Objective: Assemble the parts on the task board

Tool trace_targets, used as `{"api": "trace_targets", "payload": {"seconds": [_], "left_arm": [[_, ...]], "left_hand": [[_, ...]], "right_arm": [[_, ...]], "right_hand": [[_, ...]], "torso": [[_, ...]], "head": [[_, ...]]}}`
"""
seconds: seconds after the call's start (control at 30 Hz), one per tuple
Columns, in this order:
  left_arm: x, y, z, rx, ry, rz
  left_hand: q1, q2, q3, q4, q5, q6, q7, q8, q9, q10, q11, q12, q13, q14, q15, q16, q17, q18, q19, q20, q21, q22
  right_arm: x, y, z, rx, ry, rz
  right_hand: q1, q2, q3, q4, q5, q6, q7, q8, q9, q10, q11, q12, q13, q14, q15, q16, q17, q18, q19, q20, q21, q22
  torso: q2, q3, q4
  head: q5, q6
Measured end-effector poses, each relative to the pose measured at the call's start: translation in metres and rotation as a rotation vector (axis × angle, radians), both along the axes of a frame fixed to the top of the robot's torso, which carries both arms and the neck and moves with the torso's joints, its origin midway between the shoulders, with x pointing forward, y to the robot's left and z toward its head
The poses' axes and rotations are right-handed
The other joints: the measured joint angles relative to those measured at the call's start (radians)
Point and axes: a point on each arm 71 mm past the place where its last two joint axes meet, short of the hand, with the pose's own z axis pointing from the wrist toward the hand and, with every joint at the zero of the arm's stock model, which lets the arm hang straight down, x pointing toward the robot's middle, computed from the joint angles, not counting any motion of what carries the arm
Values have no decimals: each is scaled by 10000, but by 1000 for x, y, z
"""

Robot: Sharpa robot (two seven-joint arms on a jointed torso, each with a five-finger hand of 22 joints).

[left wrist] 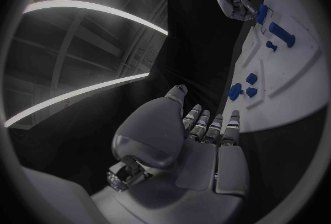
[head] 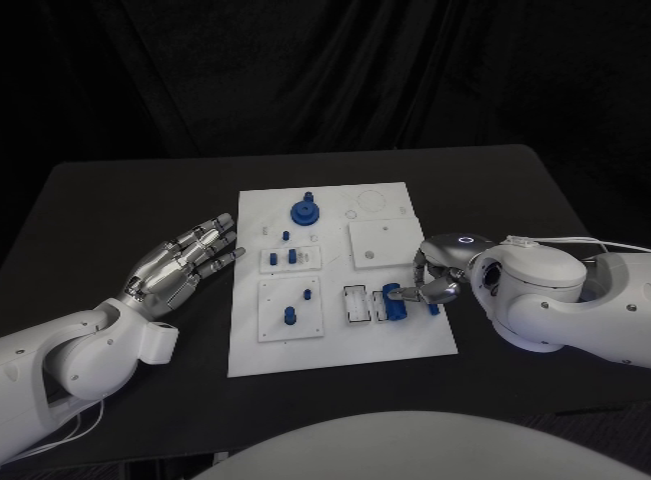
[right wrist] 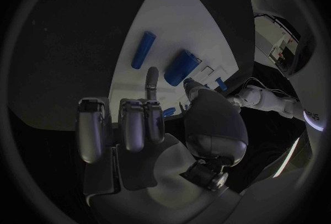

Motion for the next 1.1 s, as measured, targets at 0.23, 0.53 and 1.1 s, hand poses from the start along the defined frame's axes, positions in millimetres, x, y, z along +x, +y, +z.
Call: {"api": "trace_targets", "payload": {"seconds": [0.23, 0.53, 1.1], "left_arm": [[0, 0, 0, 4, 8, -6], [0, 0, -1, 17, 18, -8], [0, 0, -2, 58, 78, -31]], "left_hand": [[0, 0, 28, 28, 0, 0, 0, -1, 0, 0, 0, 0, 0, 0, 0, 0, 0, 0, 0, 0, 37, 0], [0, 0, 31, 24, 0, 0, 0, 36, 0, 0, 0, 0, -1, 0, 0, 0, 0, -1, 0, 0, 37, 0], [0, 0, 55, -1, -1, 0, 0, 35, -1, 0, 0, 0, -1, 0, 0, 0, 0, 0, 0, 0, 37, -1]], "right_arm": [[1, 4, -2, -15, 32, 78], [2, 10, -8, -102, 224, 248], [1, 10, -17, -186, 541, 217]], "right_hand": [[-564, 166, -94, -9, 0, 52, 19, 0, 168, 0, 0, 0, 0, 0, 0, 0, 0, 1, 0, 0, 0, -1], [-230, 1228, -946, -75, 1382, 105, 35, -274, 549, 0, 1, 0, -1, 0, 0, 0, -1, 1, 0, 0, -95, -2], [1496, 1405, -1547, -84, 3675, 14, 126, -807, 904, -1, 1, -1, -2, 0, 1, -39, -2, 1, 0, 0, -238, -4]], "torso": [[1, 1, 12], [0, -1, 6], [-11, -2, 4]], "head": [[-24, 0], [33, 0], [87, 0]]}}
